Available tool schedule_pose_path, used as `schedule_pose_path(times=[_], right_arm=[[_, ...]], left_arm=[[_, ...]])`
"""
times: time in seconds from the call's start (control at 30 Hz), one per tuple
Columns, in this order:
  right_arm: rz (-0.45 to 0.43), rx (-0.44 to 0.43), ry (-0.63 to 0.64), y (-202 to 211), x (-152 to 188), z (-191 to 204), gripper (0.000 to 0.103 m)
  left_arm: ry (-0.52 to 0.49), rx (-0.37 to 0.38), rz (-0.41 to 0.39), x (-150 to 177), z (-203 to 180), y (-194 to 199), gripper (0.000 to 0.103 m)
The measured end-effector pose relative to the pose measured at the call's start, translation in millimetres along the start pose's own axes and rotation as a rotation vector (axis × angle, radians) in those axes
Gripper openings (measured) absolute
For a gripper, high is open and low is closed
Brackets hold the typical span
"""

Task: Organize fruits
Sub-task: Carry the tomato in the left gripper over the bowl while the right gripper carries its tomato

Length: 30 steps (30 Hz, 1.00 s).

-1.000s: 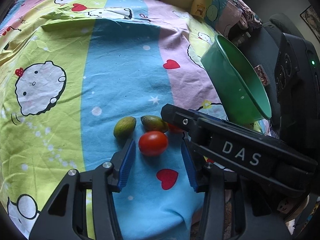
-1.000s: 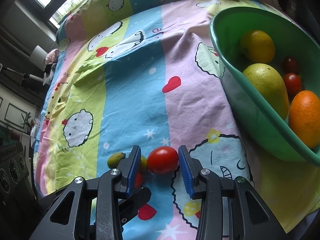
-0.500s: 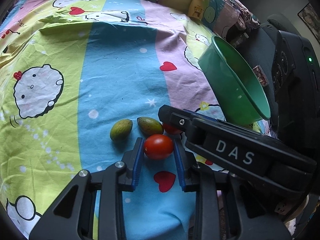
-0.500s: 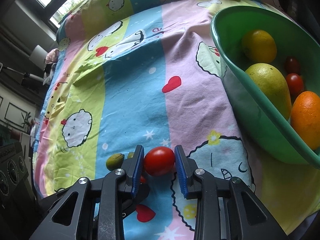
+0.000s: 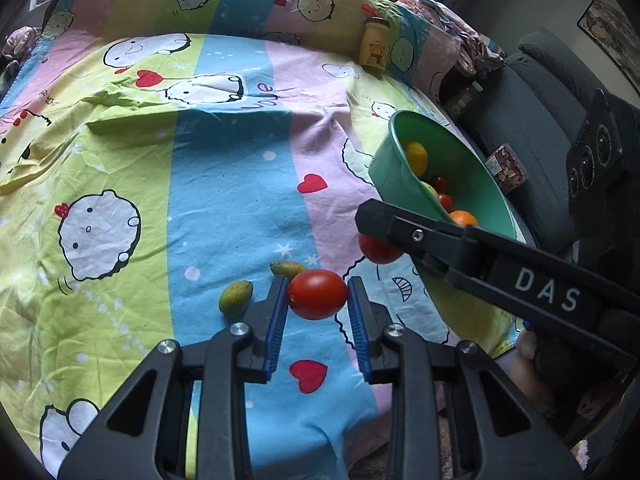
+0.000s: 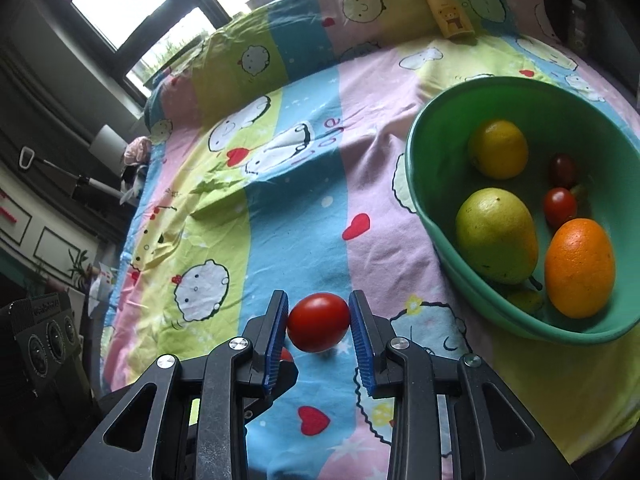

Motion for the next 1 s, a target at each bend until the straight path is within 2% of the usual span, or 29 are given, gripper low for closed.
schedule_pose_path(times=[0.13, 0.33, 0.43, 0.57, 0.77, 1.0], right_arm=[[-0.070, -0.050, -0.036, 26.3, -19.2, 1.3, 0.033], [-0.188, -0.057, -0.068, 65.7, -57.3, 3.6, 0.033], [-0.256, -0.036, -0.087, 83.1, -74.4, -2.8, 0.033], [-0.331, 0.004, -0.162, 94.8, -87.9, -30.9, 0.033], [-0.301, 0.024, -0.284, 78.2, -88.7, -79.6, 0.033], [-0.263, 0.089, -0.372, 62.4, -84.3, -114.2, 0.034]], left_arm=[[-0.018, 0.000, -0.032, -20.8, -6.9, 7.7, 0.030], [-0.067, 0.011, -0.090, -57.7, -27.1, 18.8, 0.030], [-0.094, 0.027, -0.126, -76.5, -41.5, 20.0, 0.030], [-0.149, 0.052, -0.144, -93.6, -63.4, 11.0, 0.030], [-0.221, 0.085, -0.117, -101.9, -88.6, -16.3, 0.030], [-0.236, 0.103, -0.060, -98.6, -100.1, -50.3, 0.030]])
Point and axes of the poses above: each gripper's, at about its wrist camera, not at the fingertips, and y roughly against the way its jaws point, z to its left, x to its underside, the point moved 6 cm from there along -y, roughly the way its jaws point, and after that the axes turned 11 degrees about -y, right-handed, at the moved point
